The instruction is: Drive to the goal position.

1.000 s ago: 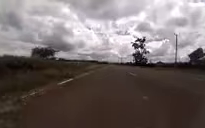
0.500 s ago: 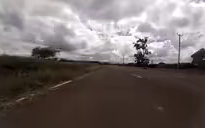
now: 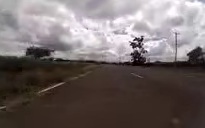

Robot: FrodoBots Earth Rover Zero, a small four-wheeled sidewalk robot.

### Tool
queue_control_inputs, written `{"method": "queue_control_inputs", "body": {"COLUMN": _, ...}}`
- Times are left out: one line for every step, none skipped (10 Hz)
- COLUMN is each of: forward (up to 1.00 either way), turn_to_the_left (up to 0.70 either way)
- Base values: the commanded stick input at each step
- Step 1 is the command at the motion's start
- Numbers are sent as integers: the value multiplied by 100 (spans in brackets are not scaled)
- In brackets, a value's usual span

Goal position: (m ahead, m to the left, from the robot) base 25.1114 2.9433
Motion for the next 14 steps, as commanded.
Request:
{"method": "queue_control_inputs", "body": {"forward": 100, "turn_to_the_left": 0}}
{"method": "queue_control_inputs", "body": {"forward": 100, "turn_to_the_left": 0}}
{"method": "queue_control_inputs", "body": {"forward": 100, "turn_to_the_left": 0}}
{"method": "queue_control_inputs", "body": {"forward": 100, "turn_to_the_left": 0}}
{"method": "queue_control_inputs", "body": {"forward": 100, "turn_to_the_left": 0}}
{"method": "queue_control_inputs", "body": {"forward": 100, "turn_to_the_left": 0}}
{"method": "queue_control_inputs", "body": {"forward": 100, "turn_to_the_left": 0}}
{"method": "queue_control_inputs", "body": {"forward": 100, "turn_to_the_left": 0}}
{"method": "queue_control_inputs", "body": {"forward": 100, "turn_to_the_left": 0}}
{"method": "queue_control_inputs", "body": {"forward": 100, "turn_to_the_left": -20}}
{"method": "queue_control_inputs", "body": {"forward": 100, "turn_to_the_left": -28}}
{"method": "queue_control_inputs", "body": {"forward": 100, "turn_to_the_left": -36}}
{"method": "queue_control_inputs", "body": {"forward": 100, "turn_to_the_left": -38}}
{"method": "queue_control_inputs", "body": {"forward": 100, "turn_to_the_left": -40}}
